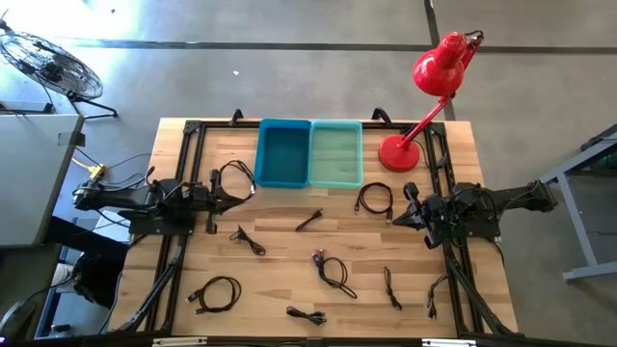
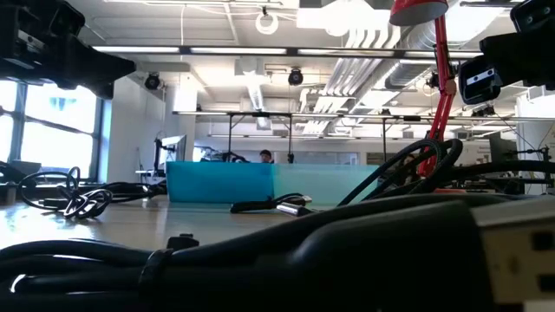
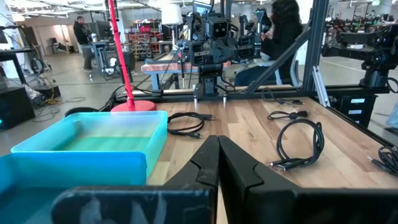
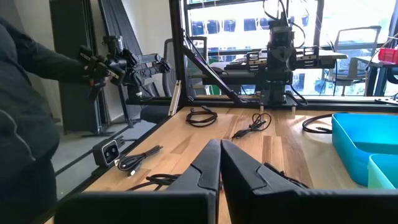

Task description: Pick & Place USB Port

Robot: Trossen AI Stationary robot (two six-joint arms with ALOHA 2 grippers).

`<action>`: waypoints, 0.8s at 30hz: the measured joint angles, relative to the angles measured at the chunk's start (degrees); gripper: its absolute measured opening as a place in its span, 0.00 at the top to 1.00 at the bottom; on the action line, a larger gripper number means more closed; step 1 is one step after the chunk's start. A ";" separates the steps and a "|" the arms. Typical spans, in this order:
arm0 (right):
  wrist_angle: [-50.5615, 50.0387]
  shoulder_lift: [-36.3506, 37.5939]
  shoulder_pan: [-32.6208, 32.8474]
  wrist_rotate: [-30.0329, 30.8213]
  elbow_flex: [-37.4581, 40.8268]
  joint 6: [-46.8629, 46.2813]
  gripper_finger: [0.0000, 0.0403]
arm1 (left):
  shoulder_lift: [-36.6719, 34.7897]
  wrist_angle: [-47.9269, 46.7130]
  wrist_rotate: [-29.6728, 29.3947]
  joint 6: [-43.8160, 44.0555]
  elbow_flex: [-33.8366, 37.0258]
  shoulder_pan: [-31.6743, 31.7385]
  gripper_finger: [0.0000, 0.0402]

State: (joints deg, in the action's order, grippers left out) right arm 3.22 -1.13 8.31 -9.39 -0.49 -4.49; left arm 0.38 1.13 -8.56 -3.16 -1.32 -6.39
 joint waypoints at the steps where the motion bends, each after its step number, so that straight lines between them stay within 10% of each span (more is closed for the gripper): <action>1: 0.01 0.00 0.00 -0.02 0.00 0.00 0.99 | 0.00 0.01 0.00 0.00 -0.01 0.00 1.00; 24: 1.10 0.01 -0.03 13.06 -0.01 -17.09 0.99 | 0.00 0.01 0.37 3.12 -0.01 -0.01 1.00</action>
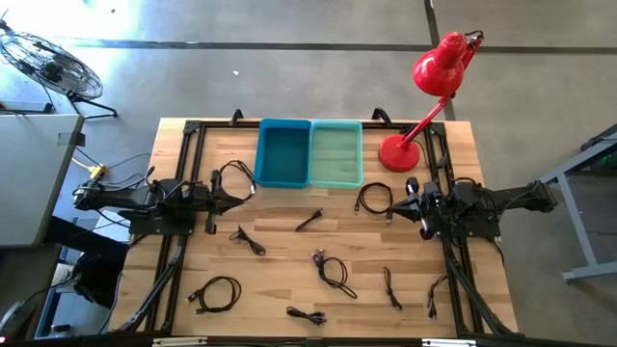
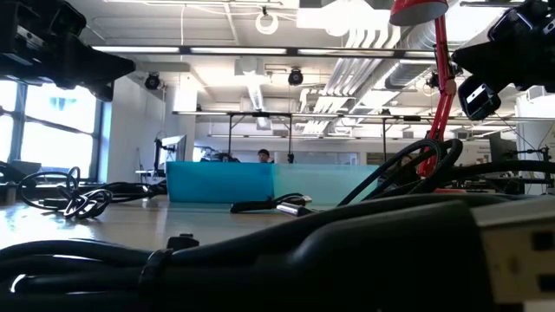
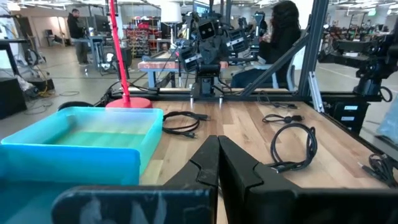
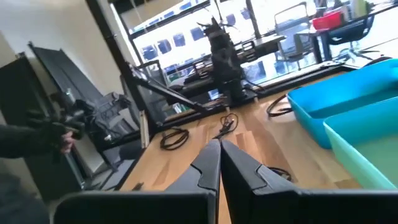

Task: Pick & Place USB Port
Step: Put the black charger cable into the dark blue bin

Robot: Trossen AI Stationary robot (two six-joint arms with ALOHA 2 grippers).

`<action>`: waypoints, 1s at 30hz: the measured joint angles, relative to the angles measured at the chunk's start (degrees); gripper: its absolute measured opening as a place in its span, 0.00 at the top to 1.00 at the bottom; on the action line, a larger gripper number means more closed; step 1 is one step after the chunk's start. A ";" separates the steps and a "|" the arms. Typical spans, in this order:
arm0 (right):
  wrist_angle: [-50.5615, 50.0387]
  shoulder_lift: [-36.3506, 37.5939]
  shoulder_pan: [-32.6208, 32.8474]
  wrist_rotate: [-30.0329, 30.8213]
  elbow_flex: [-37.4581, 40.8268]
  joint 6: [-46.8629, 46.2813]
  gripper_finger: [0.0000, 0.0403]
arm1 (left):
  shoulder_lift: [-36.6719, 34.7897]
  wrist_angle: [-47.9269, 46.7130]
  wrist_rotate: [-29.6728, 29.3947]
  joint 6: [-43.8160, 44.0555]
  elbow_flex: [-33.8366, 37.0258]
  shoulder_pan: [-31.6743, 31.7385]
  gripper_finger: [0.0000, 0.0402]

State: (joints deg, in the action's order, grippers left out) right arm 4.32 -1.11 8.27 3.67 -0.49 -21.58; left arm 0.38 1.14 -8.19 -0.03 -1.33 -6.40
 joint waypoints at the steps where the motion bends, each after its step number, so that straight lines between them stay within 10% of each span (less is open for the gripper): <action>1: -0.15 0.01 0.00 -0.02 0.00 0.01 0.99 | 0.00 -0.03 -0.27 -0.10 0.01 0.01 1.00; 17: 2.74 -2.71 0.04 3.73 -13.34 19.16 0.99 | 0.09 0.12 -4.52 -3.49 0.01 0.01 1.00; 30: -49.65 -41.67 0.01 10.35 -60.35 29.74 1.00 | 0.11 0.31 -5.60 -8.30 -0.01 0.01 1.00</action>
State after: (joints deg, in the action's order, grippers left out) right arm -45.33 -42.78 8.28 14.02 -60.84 8.16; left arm 0.49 1.44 -13.79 -8.34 -1.34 -6.39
